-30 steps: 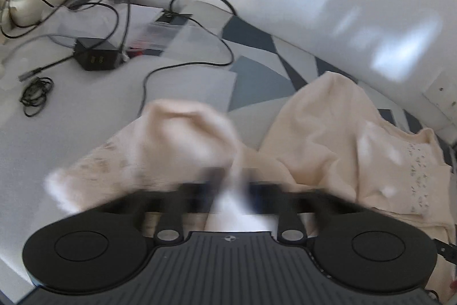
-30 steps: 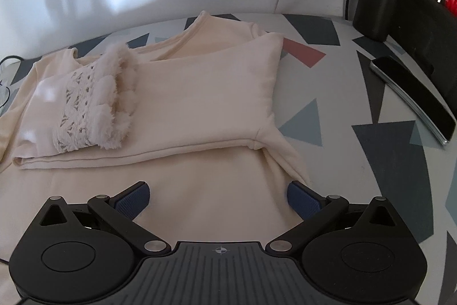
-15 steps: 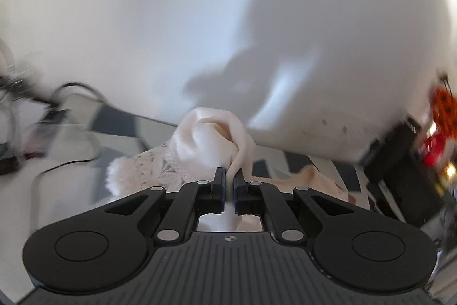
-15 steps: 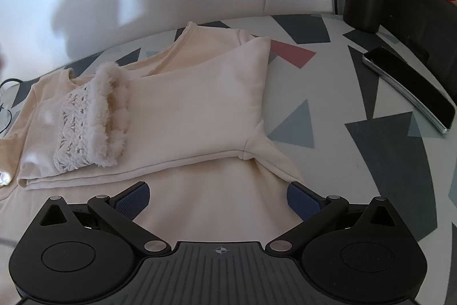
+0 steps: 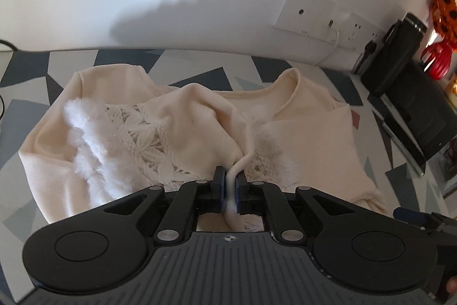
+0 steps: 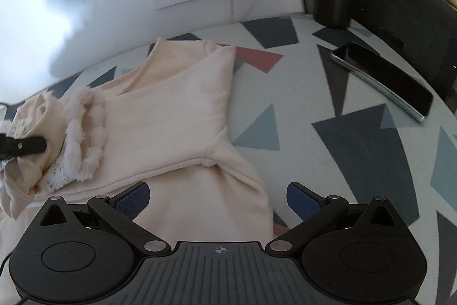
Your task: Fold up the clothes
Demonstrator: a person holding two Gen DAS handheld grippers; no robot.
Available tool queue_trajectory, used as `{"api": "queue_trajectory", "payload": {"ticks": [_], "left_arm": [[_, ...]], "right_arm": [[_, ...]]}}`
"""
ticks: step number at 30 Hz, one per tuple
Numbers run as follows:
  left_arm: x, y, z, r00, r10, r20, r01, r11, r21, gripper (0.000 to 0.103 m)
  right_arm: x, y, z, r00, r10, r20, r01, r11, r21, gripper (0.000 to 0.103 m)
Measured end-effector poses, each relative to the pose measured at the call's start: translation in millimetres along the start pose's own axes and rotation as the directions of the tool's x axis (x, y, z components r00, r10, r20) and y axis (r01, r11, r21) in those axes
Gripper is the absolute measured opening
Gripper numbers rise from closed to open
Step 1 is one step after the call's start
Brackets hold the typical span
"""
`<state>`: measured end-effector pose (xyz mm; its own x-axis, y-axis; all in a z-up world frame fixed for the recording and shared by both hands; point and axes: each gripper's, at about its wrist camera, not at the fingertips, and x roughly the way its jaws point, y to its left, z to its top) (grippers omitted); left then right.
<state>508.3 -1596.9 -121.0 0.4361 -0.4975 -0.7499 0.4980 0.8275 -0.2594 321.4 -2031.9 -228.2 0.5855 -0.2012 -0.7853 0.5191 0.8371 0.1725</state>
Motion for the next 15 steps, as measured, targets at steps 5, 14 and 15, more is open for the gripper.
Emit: {"api": "queue_trajectory", "payload": {"ticks": [5, 14, 15], "left_arm": [[-44, 1, 5, 0.996, -0.013, 0.085, 0.005, 0.996, 0.086, 0.080], [-103, 78, -58, 0.969, 0.198, 0.144, -0.204, 0.978, 0.029, 0.098], [-94, 83, -68, 0.965, 0.237, 0.112, -0.244, 0.968, 0.056, 0.093]], "right_arm": [[-7, 1, 5, 0.999, 0.038, 0.009, -0.038, 0.999, 0.014, 0.102], [-31, 51, 22, 0.971, 0.216, 0.104, -0.200, 0.970, -0.140, 0.097], [-31, 62, 22, 0.967, 0.232, 0.102, -0.212, 0.961, -0.181, 0.096]]}}
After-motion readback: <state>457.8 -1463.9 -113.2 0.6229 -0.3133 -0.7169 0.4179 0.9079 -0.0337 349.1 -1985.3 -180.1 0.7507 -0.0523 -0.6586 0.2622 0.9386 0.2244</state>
